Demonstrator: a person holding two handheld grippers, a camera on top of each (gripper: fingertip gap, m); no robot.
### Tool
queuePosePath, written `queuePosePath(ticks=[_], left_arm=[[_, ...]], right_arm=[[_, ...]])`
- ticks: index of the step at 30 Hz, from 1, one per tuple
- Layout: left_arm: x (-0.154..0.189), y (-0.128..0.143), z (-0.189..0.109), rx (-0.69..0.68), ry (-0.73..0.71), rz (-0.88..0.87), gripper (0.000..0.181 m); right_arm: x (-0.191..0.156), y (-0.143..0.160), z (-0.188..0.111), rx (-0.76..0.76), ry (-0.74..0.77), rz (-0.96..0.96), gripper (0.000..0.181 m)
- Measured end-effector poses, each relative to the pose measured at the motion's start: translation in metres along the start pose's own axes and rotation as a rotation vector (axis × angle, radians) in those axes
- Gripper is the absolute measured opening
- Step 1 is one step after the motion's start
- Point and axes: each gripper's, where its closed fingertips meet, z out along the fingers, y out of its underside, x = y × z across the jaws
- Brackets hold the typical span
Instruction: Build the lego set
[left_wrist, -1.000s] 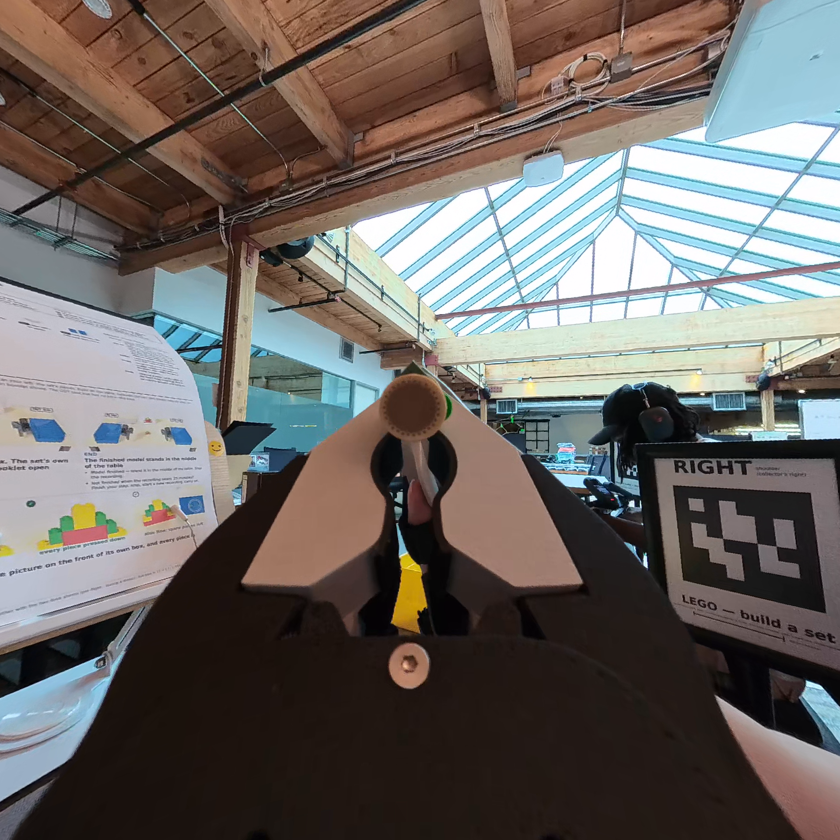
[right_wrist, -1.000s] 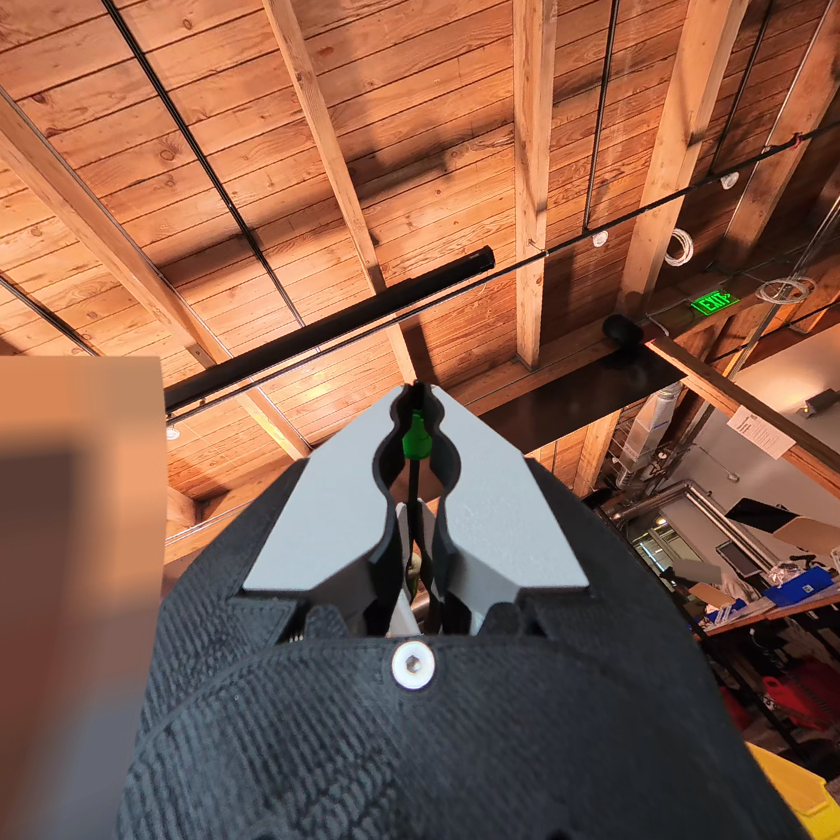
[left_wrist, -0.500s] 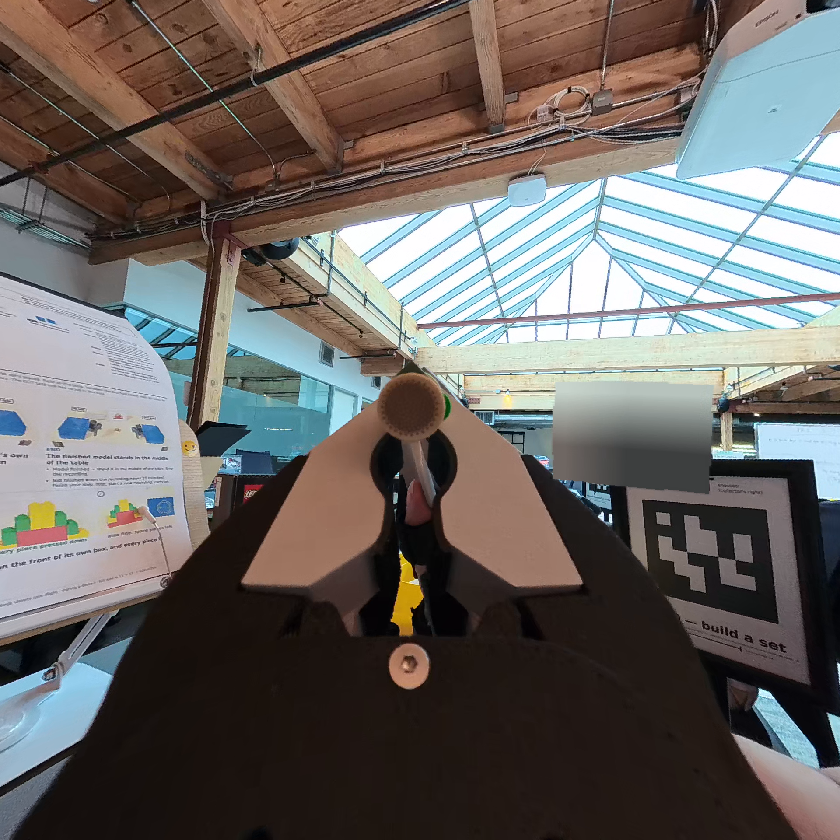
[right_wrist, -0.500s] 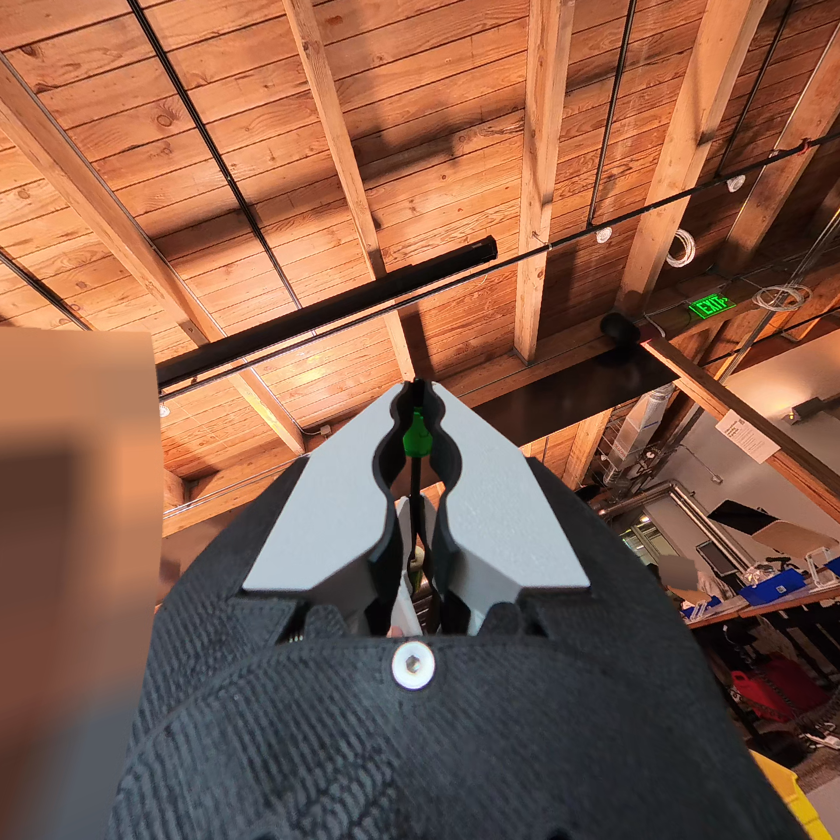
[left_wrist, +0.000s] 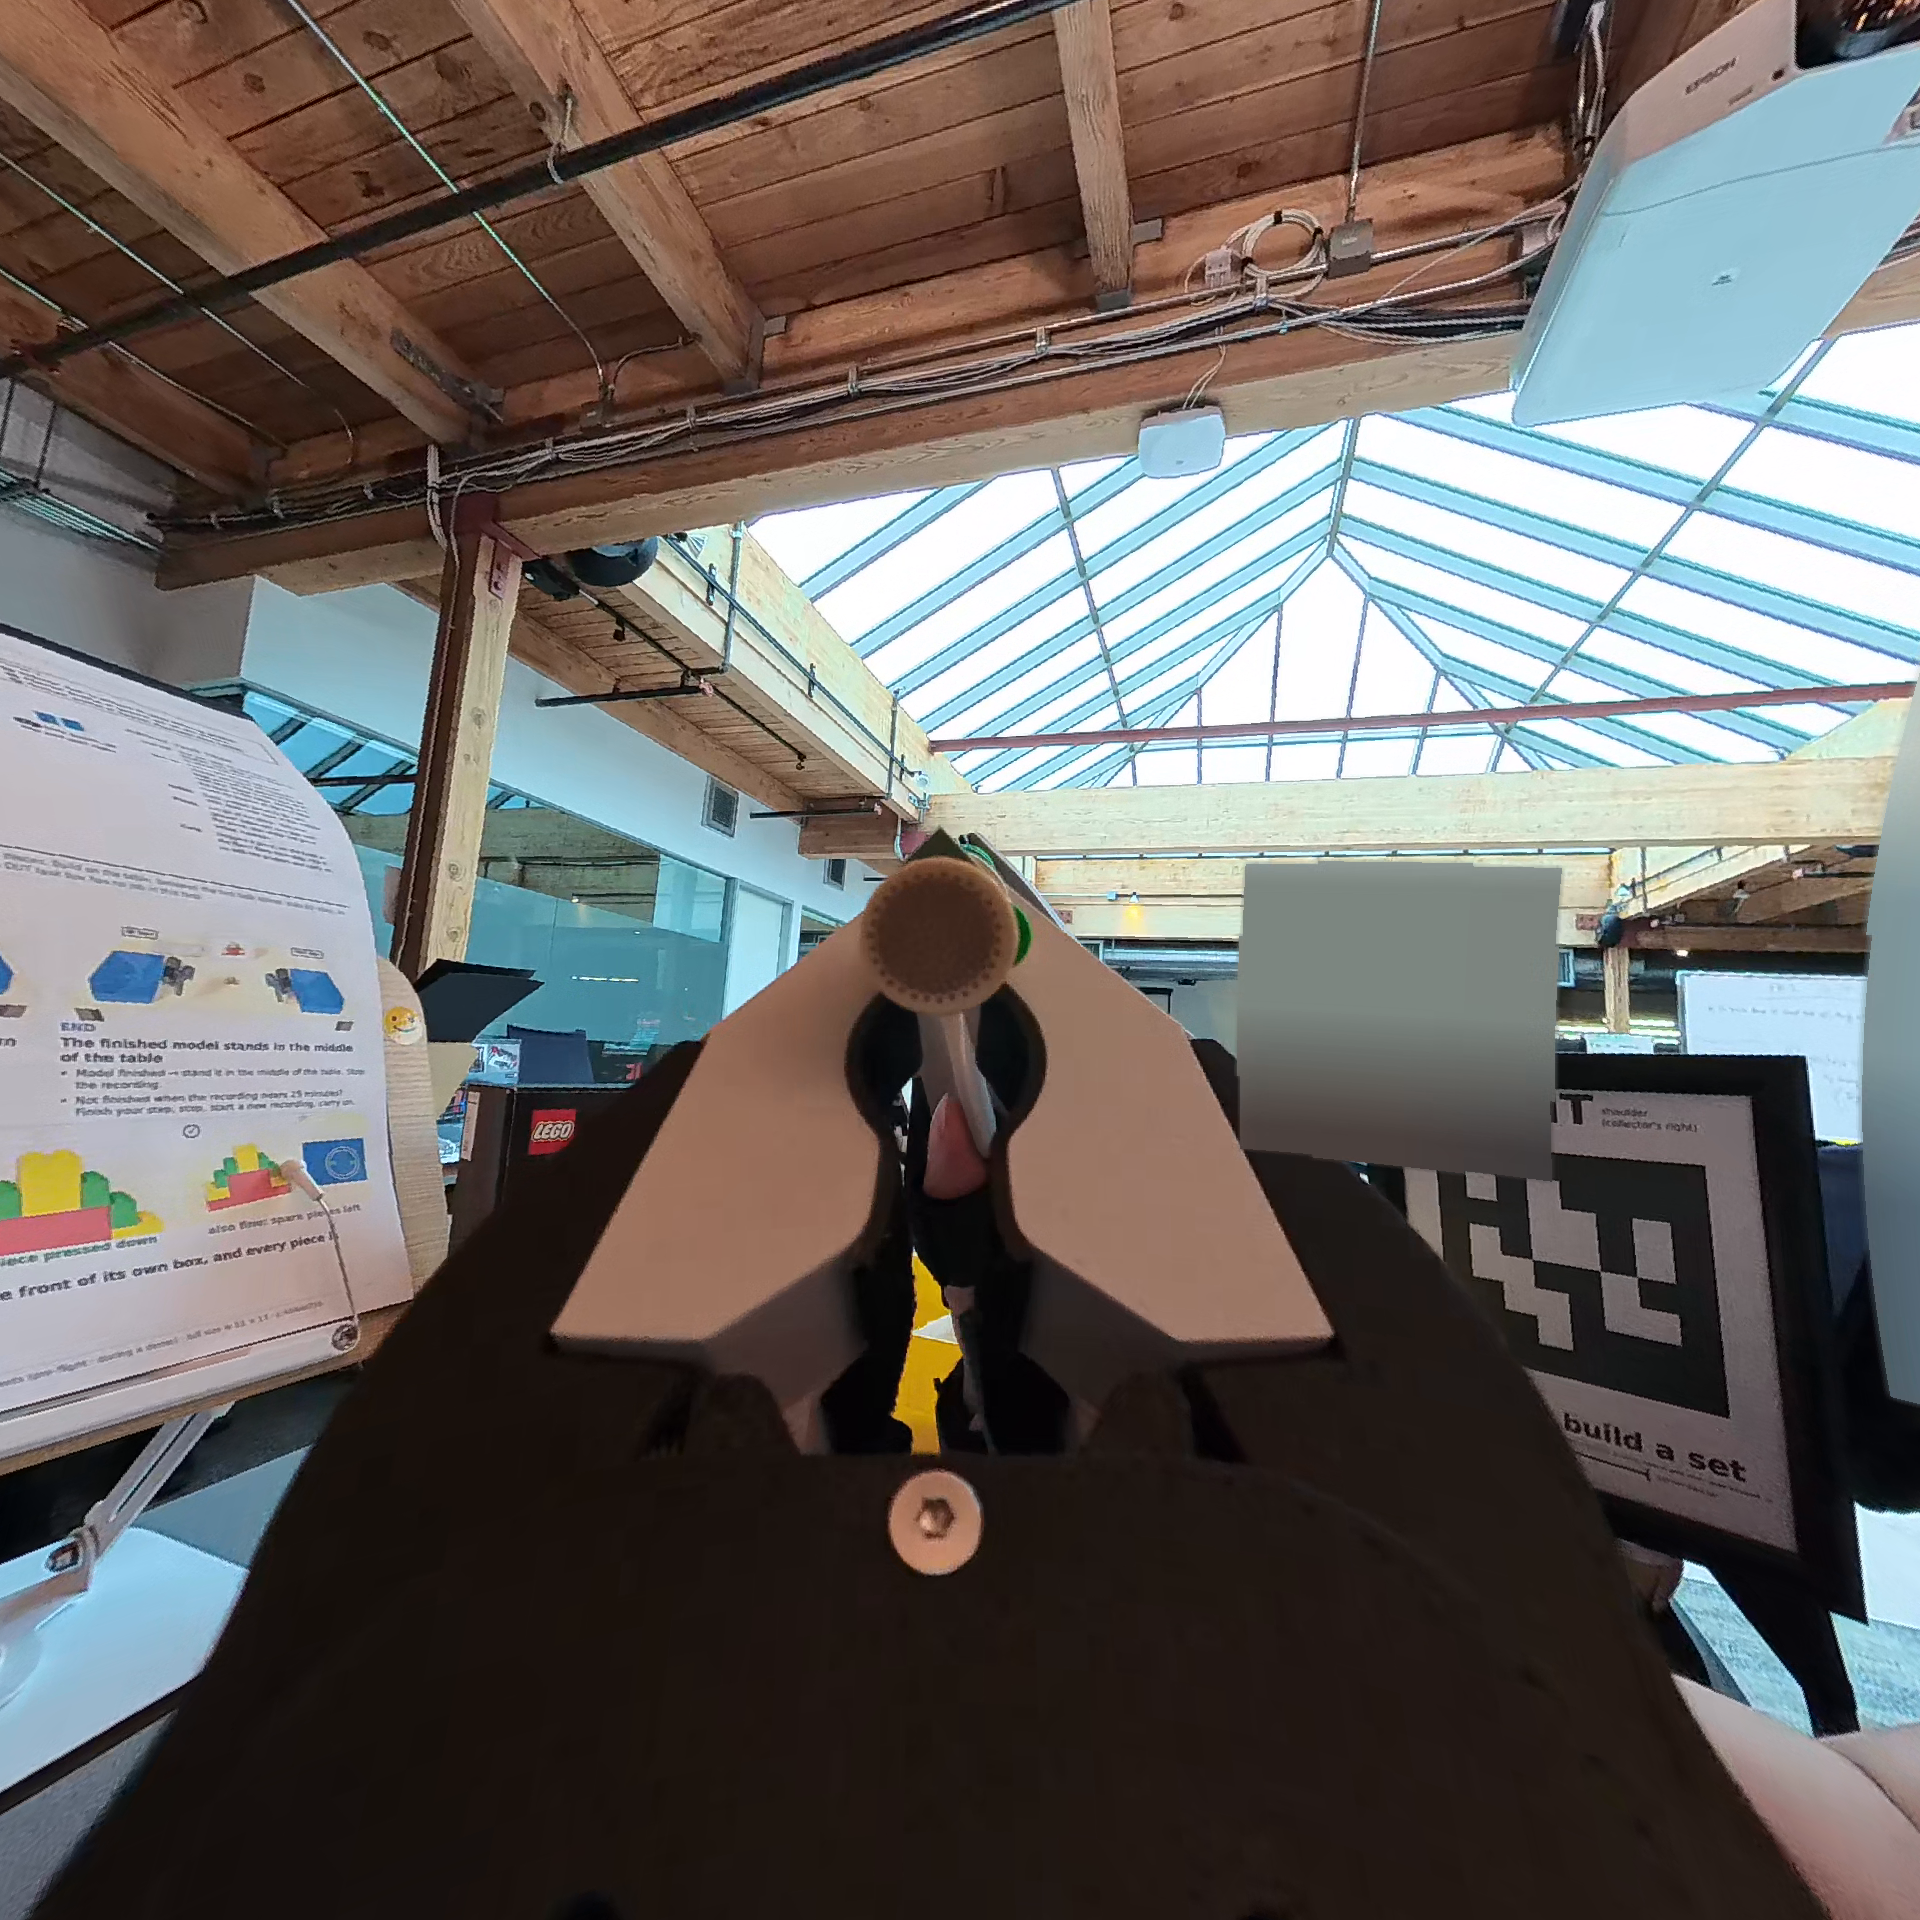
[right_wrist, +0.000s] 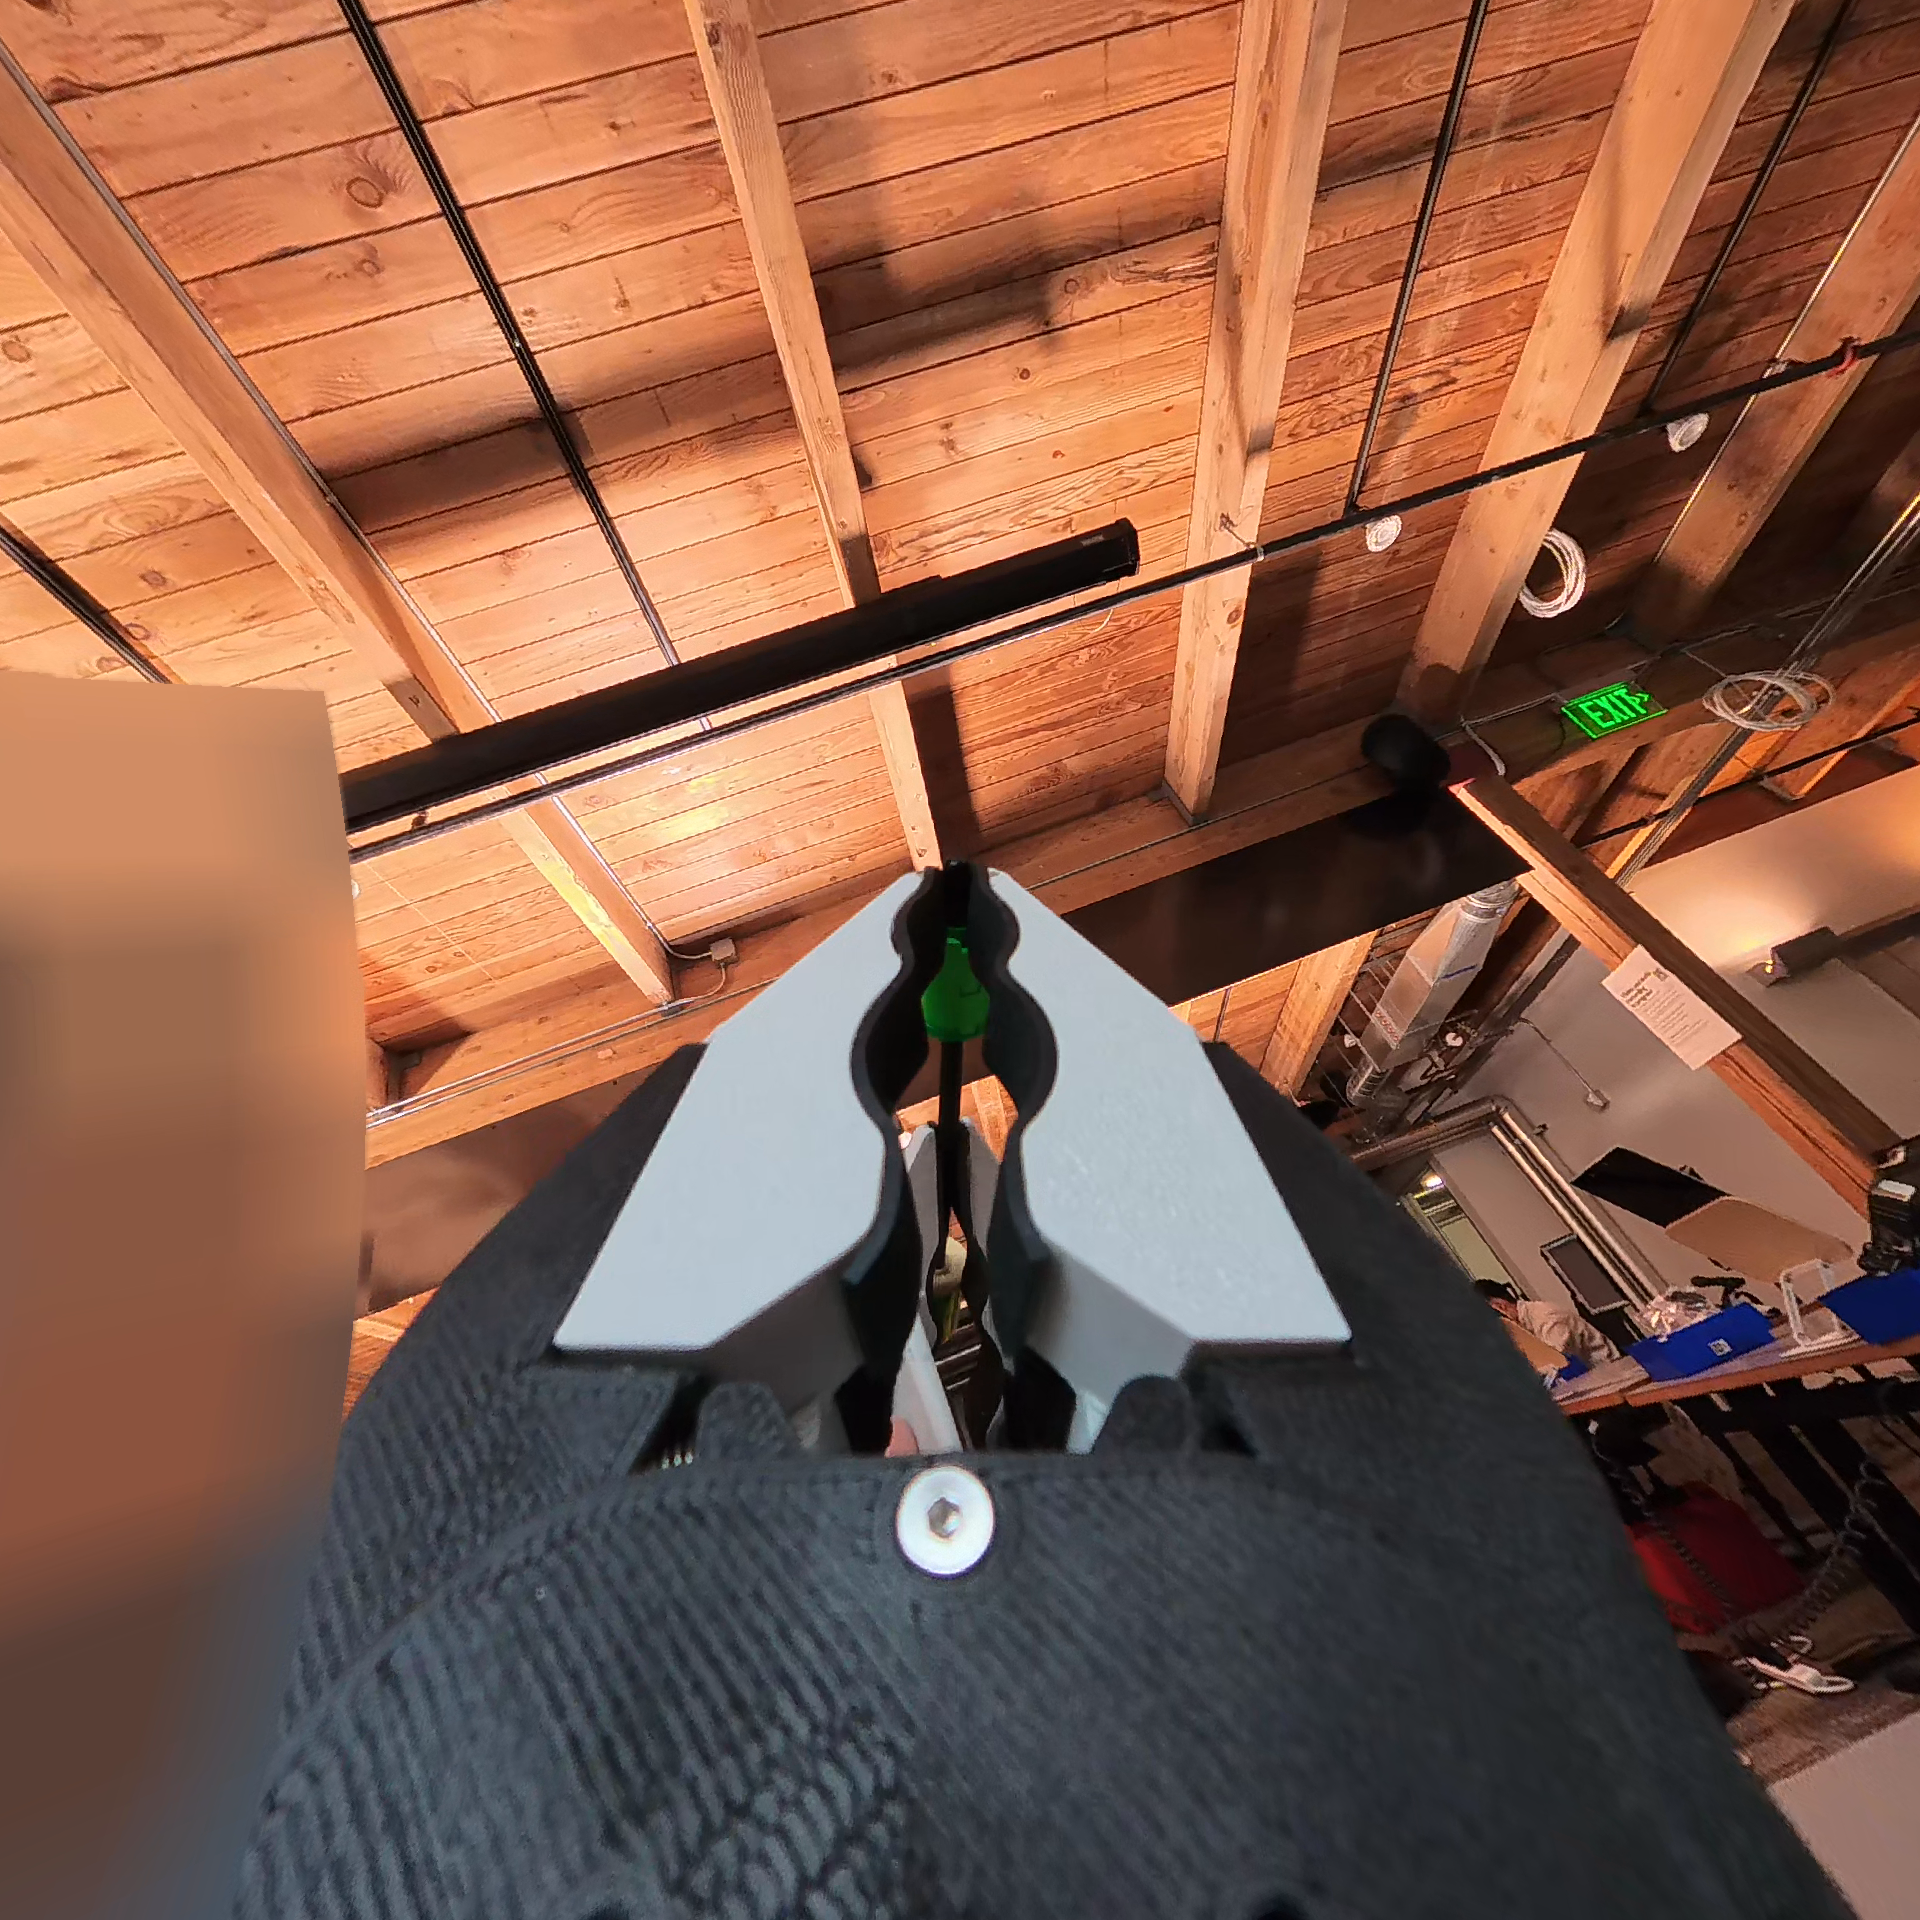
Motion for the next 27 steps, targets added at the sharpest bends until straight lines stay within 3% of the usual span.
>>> queuePosePath(ticks=[27], left_arm=[[0.0011,-0.0024,-0.0012,0.026,0.022,-0.033,0.002]], right_arm=[[-0.0058,0.0061,0.0024,-0.025,-0.006,-0.059,0.007]])
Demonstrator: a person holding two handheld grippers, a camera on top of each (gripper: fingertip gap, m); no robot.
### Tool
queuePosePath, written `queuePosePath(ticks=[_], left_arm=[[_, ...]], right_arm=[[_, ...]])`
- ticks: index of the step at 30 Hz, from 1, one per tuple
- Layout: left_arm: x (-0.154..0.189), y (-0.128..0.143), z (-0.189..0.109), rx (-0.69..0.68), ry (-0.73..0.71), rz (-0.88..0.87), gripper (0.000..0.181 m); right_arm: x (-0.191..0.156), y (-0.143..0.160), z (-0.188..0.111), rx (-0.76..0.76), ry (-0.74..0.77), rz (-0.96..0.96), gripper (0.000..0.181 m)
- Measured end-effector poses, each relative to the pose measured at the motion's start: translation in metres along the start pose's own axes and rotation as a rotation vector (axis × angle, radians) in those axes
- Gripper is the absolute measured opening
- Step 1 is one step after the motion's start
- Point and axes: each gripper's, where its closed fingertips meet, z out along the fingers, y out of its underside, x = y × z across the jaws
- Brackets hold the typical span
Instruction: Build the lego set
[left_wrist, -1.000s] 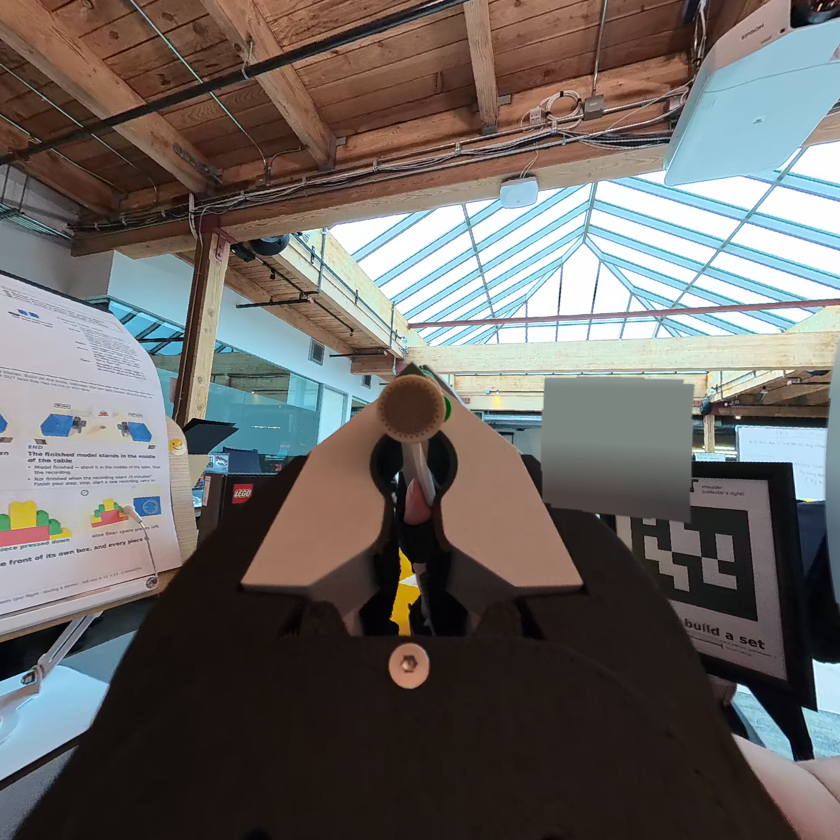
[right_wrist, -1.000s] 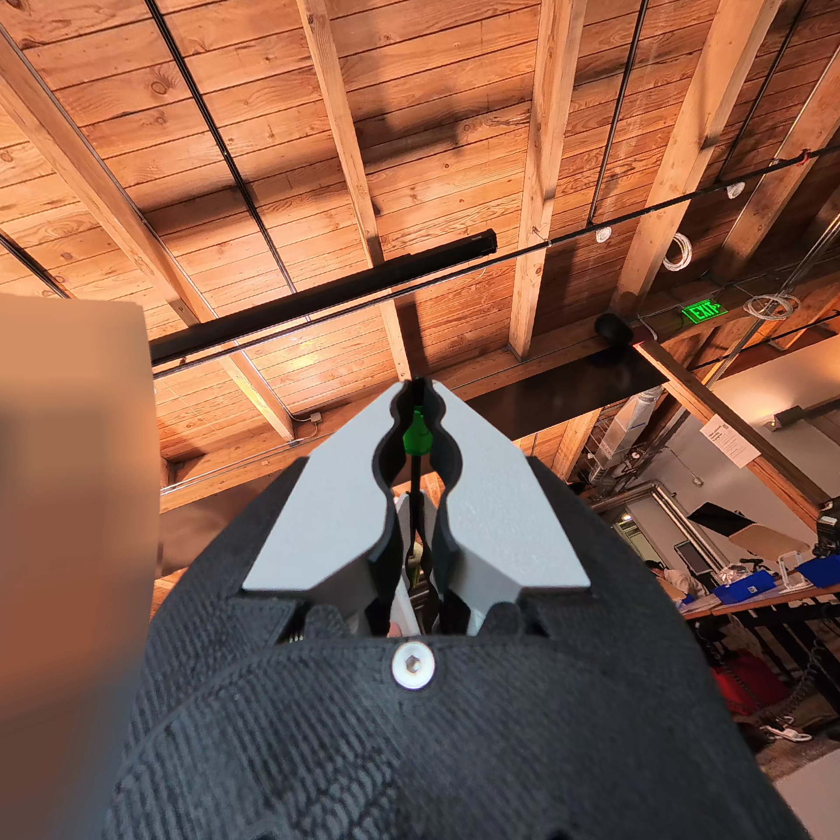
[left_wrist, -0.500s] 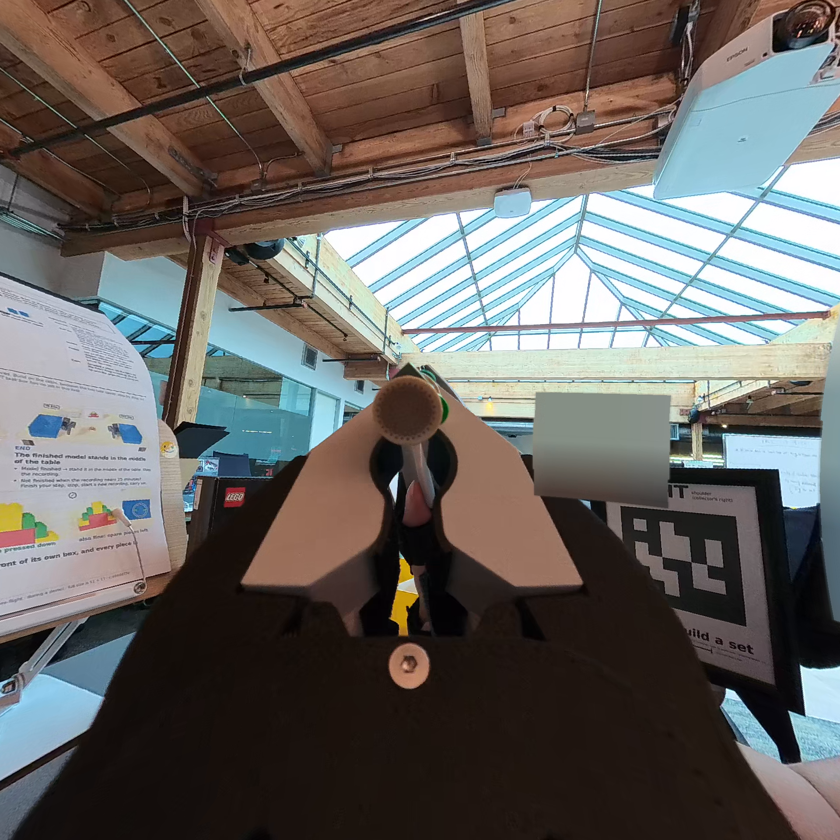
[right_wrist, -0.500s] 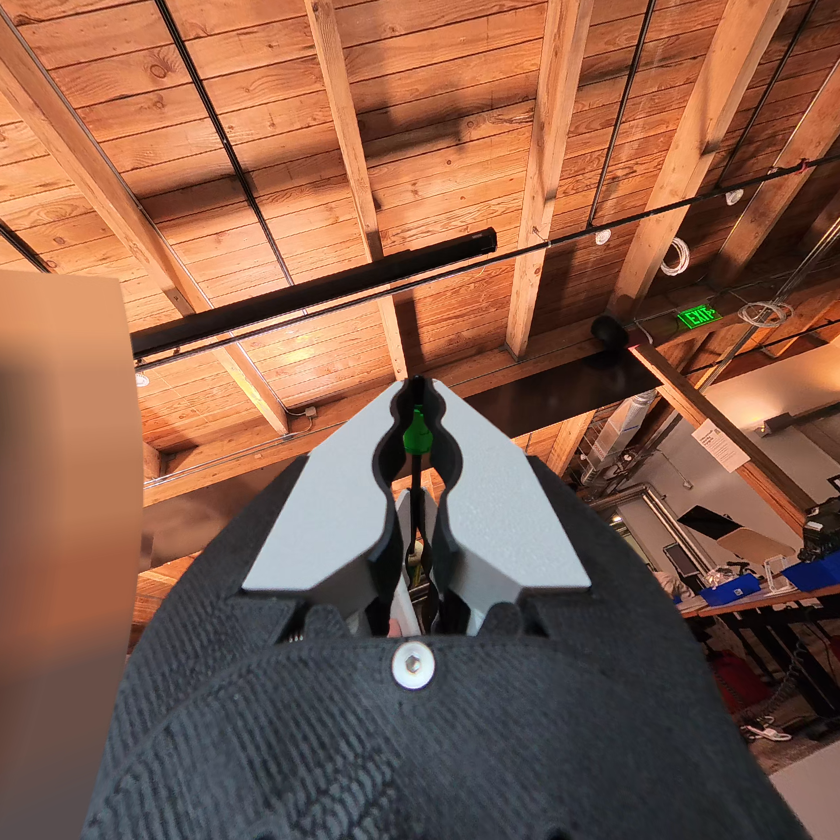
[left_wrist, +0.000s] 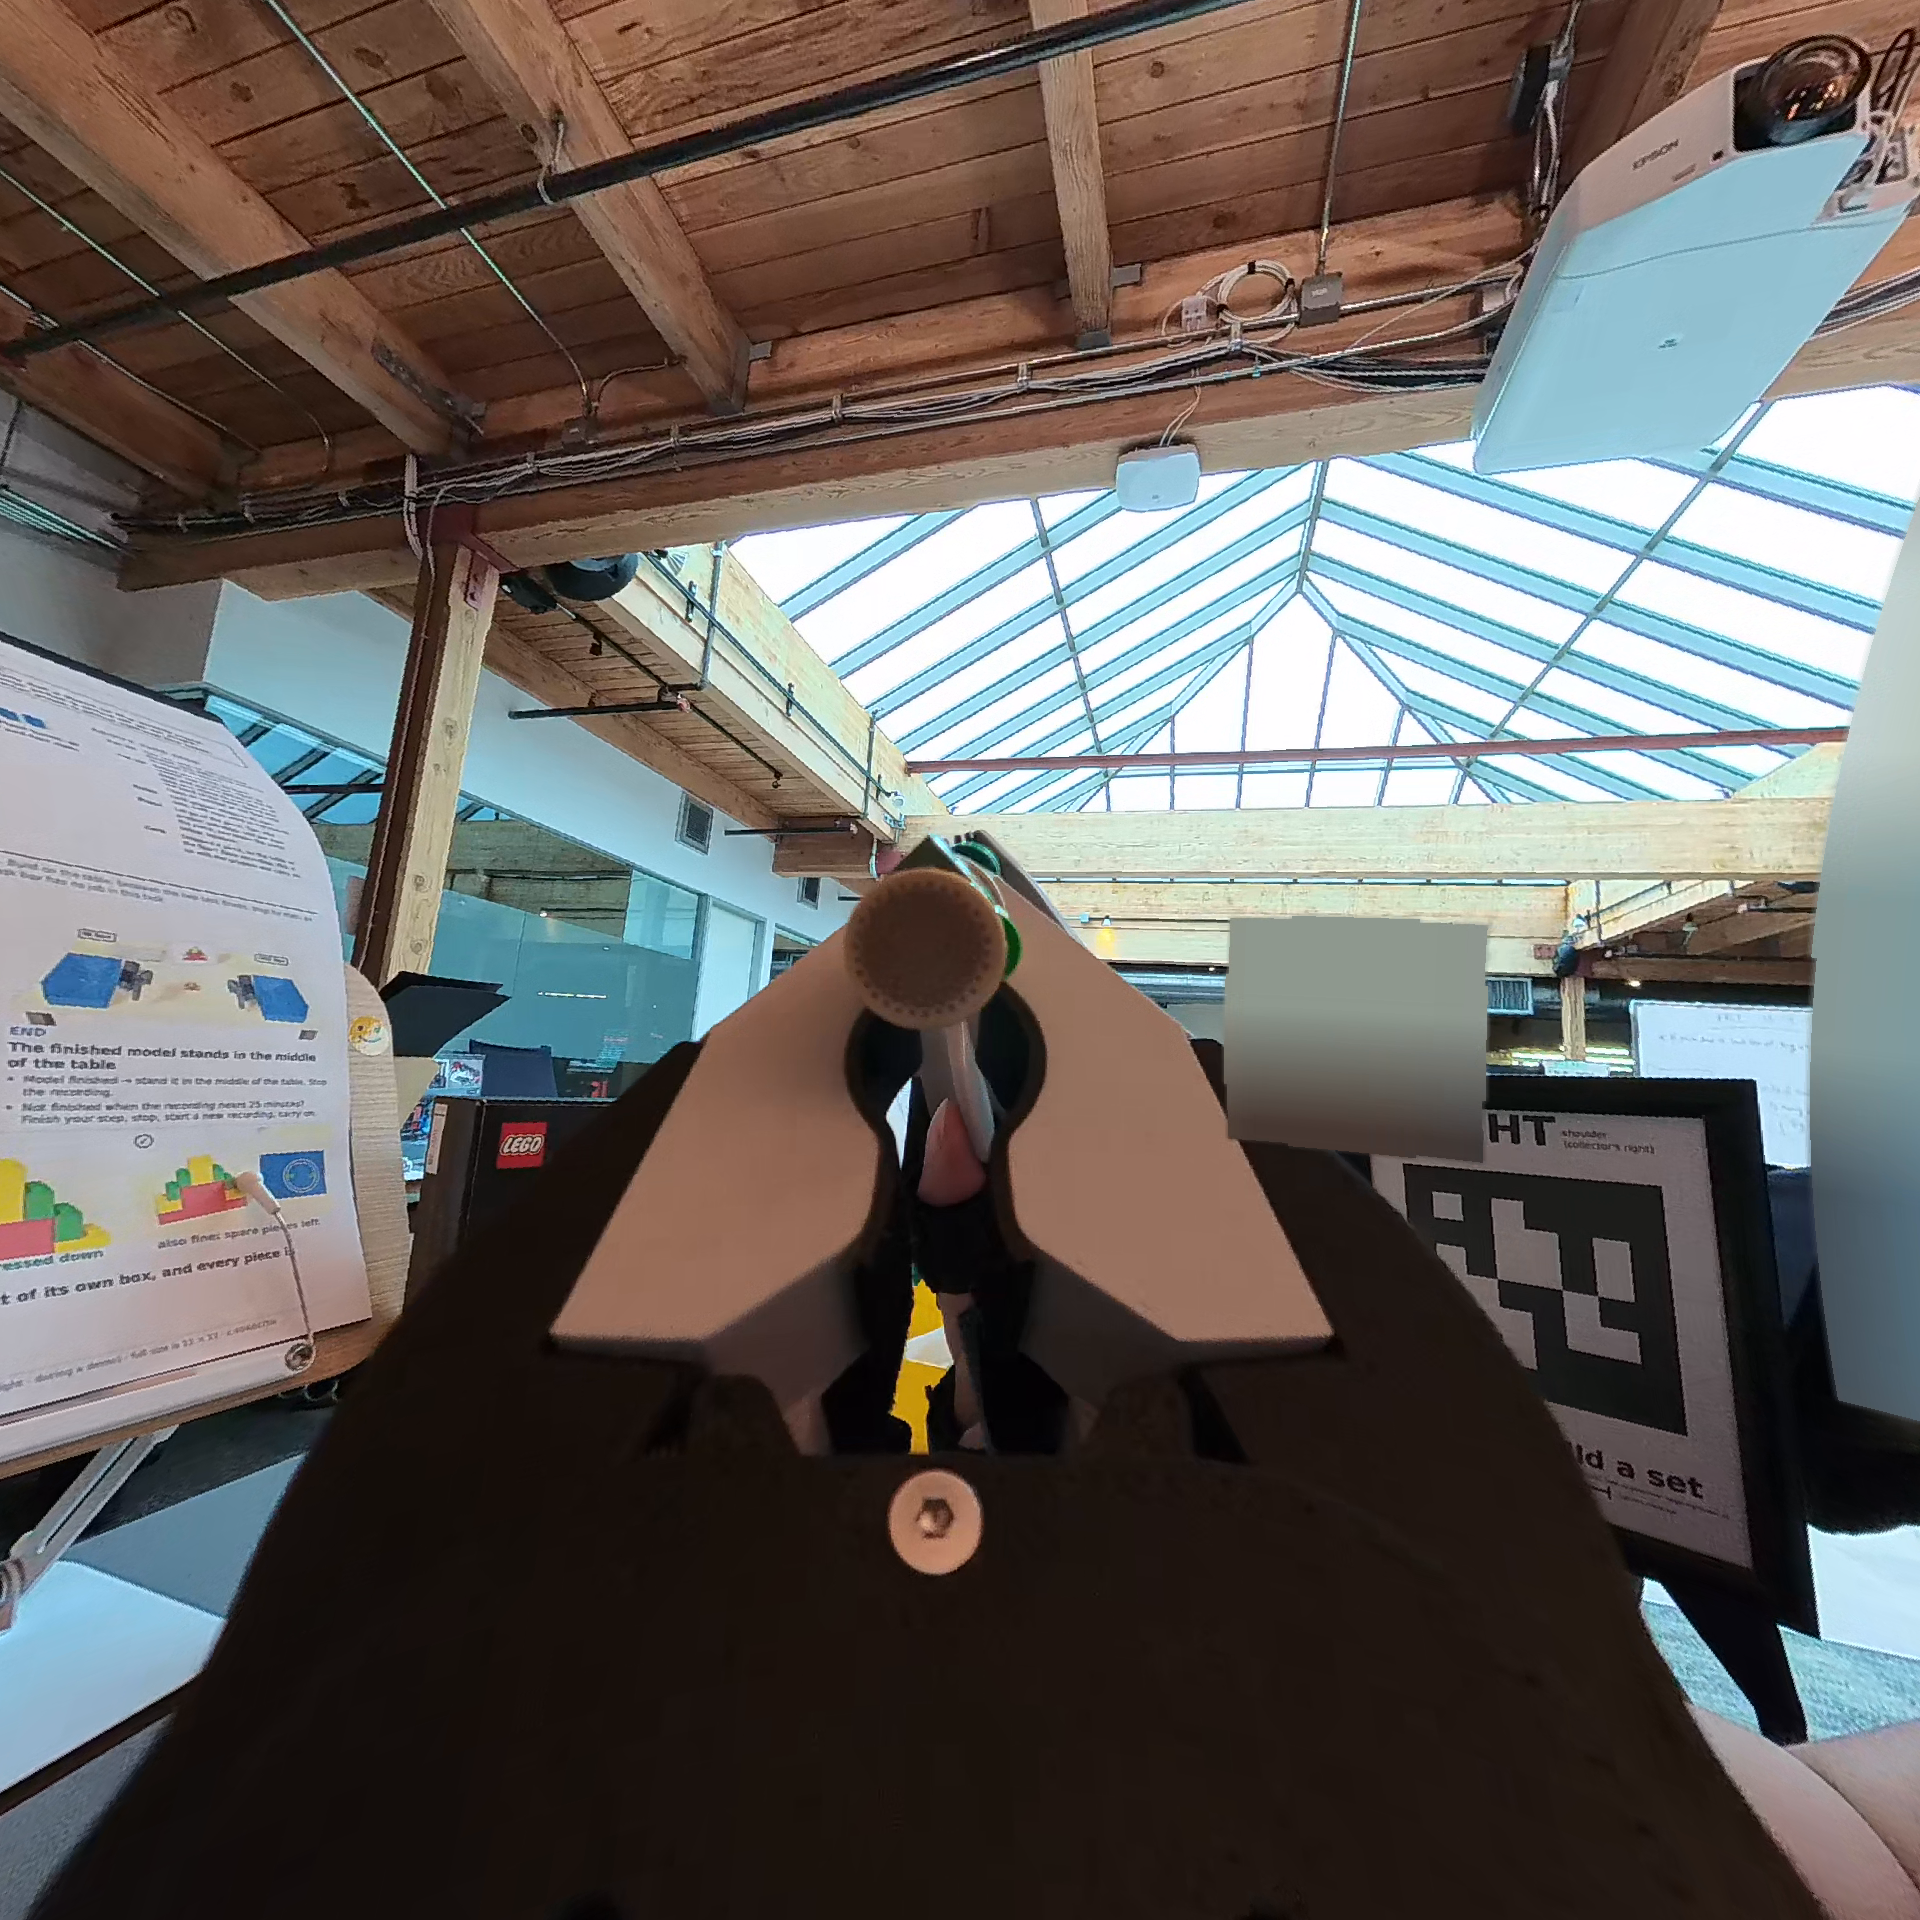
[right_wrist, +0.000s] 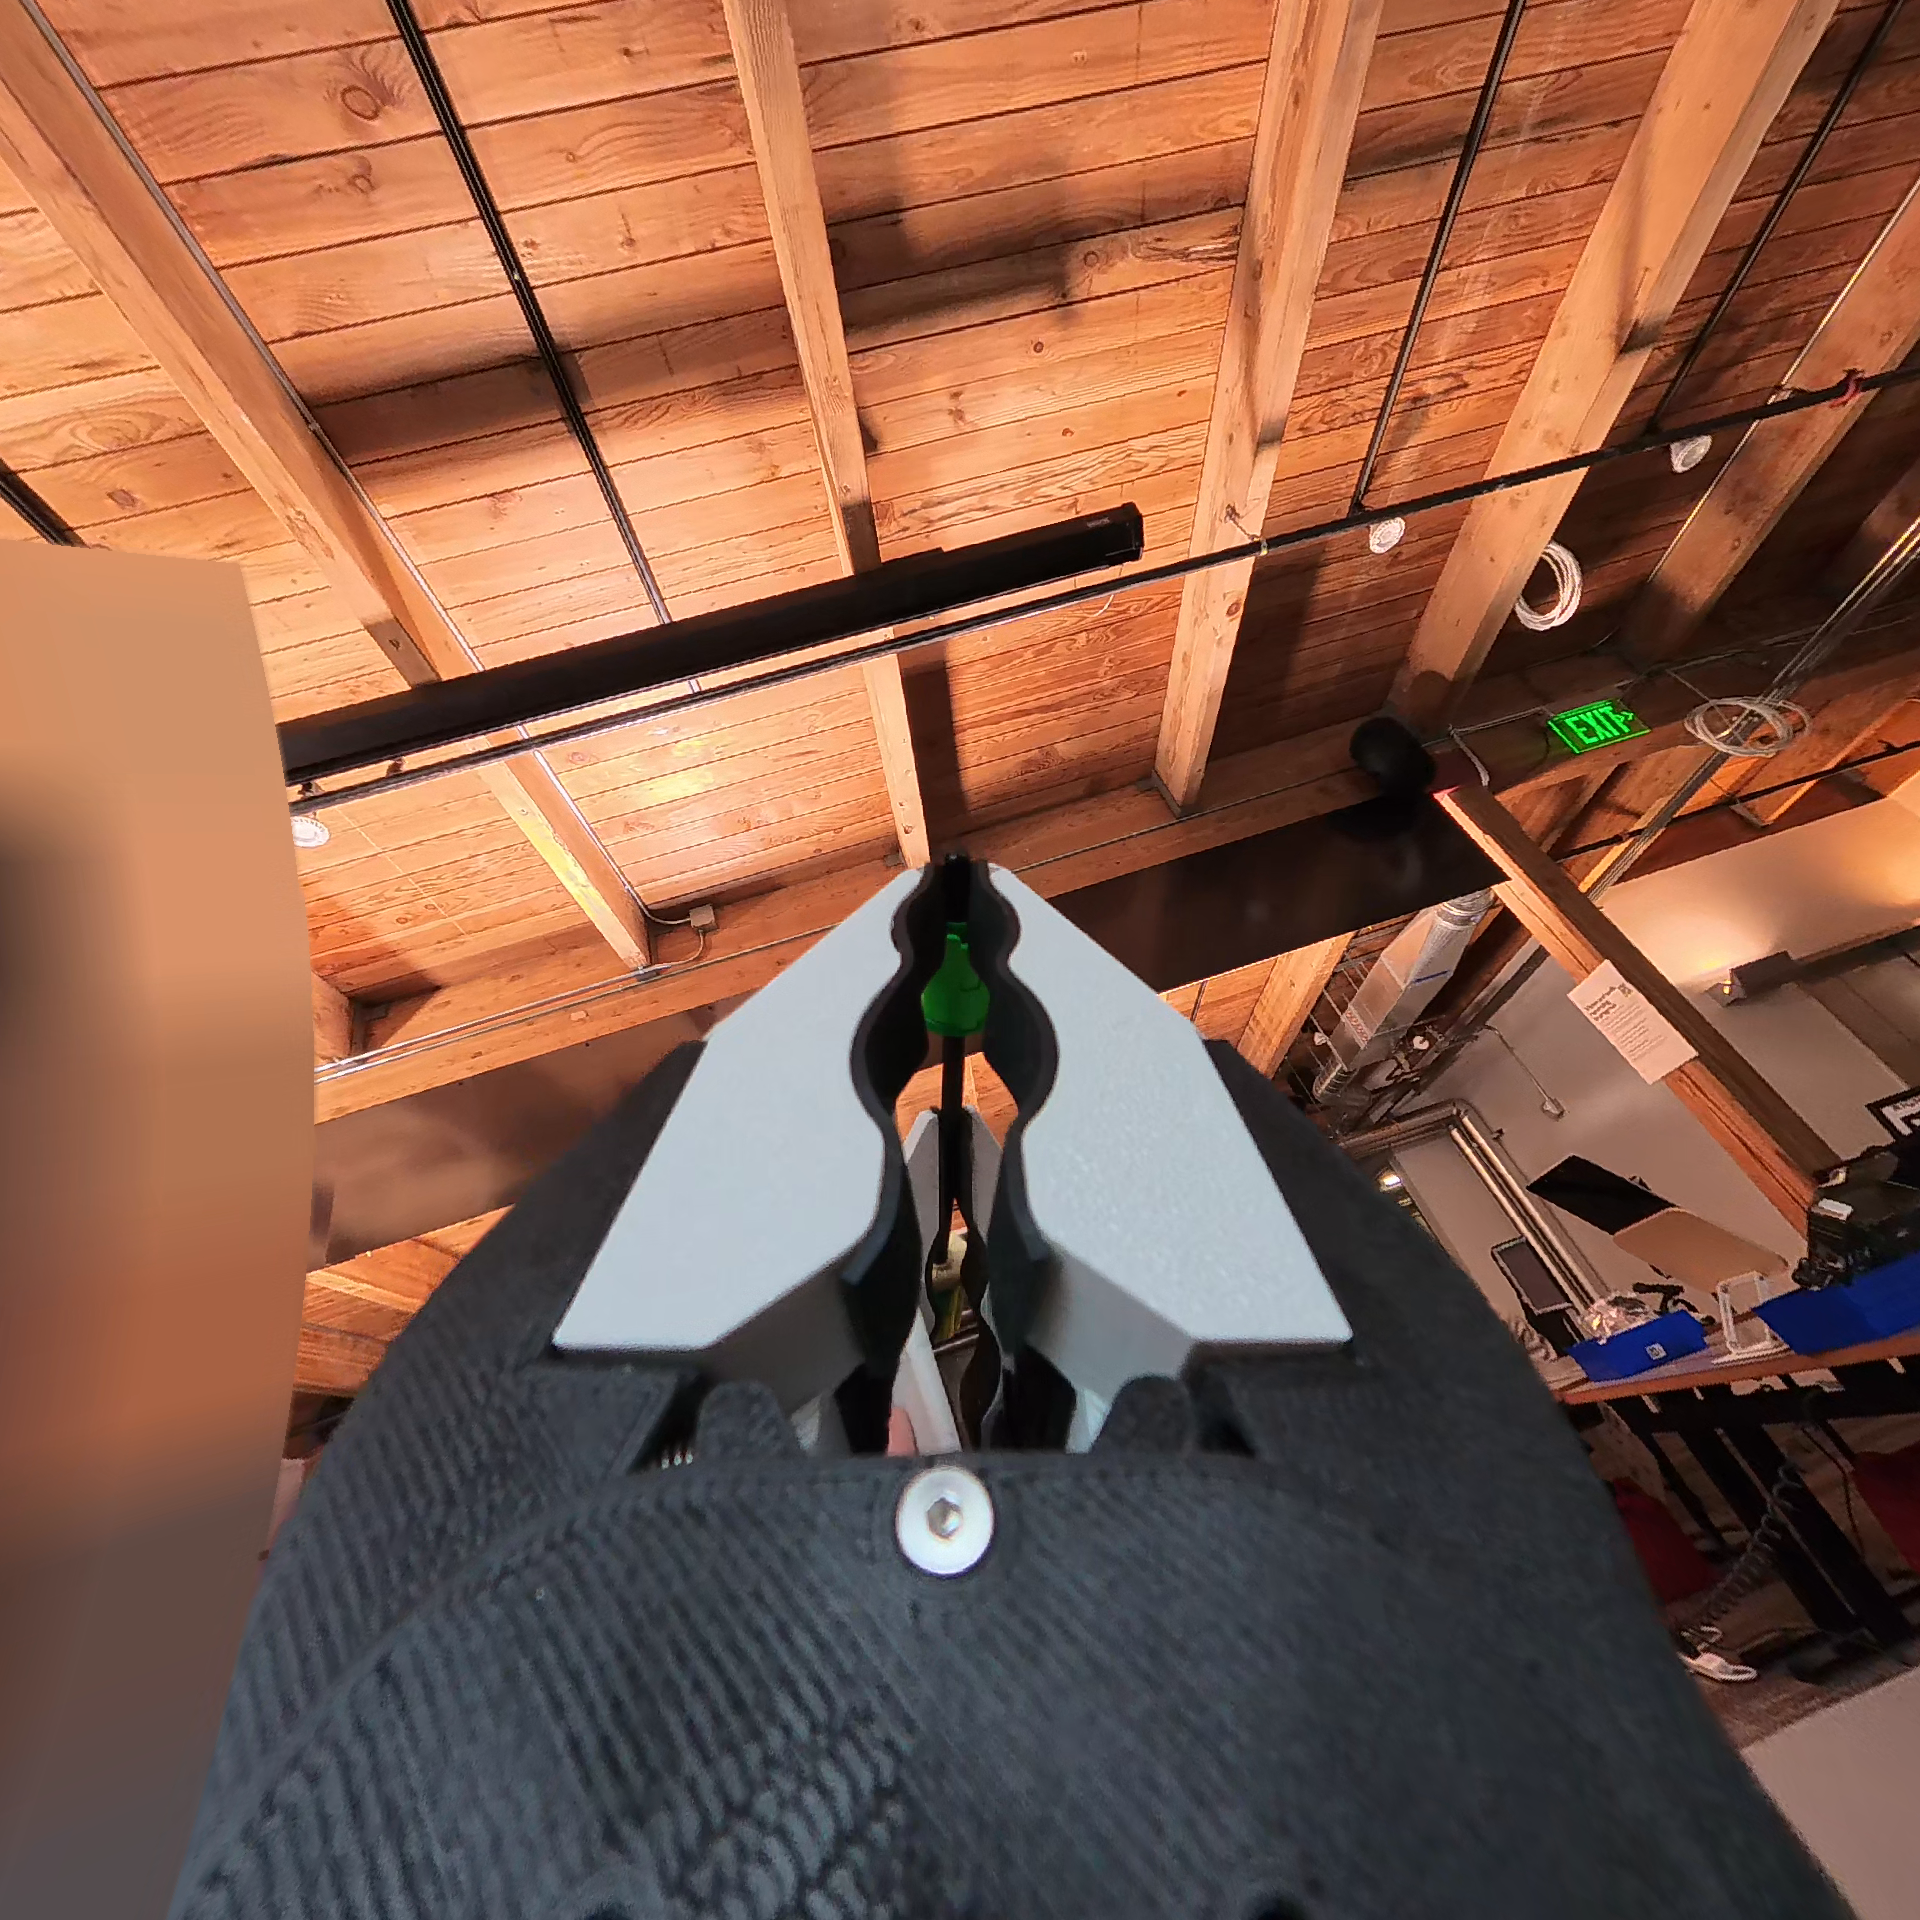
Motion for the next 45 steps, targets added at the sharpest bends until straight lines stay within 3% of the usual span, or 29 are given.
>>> queuePosePath(ticks=[27,31,38,45], left_arm=[[-0.003,0.002,-0.002,-0.004,0.009,-0.021,0.005],[-0.002,-0.003,0.001,-0.005,0.096,-0.1,0.003],[-0.009,0.003,0.002,-0.047,0.12,-0.201,0.007],[-0.009,0.008,0.001,-0.021,0.191,-0.342,0.02]], right_arm=[[0.003,0.004,0.002,-0.044,0.018,-0.035,0.007],[-0.005,0.002,0.006,-0.071,-0.01,-0.108,0.005],[-0.003,0.01,0.006,-0.135,-0.027,-0.152,0.004],[-0.015,0.01,0.01,-0.19,-0.05,-0.277,0.004]])
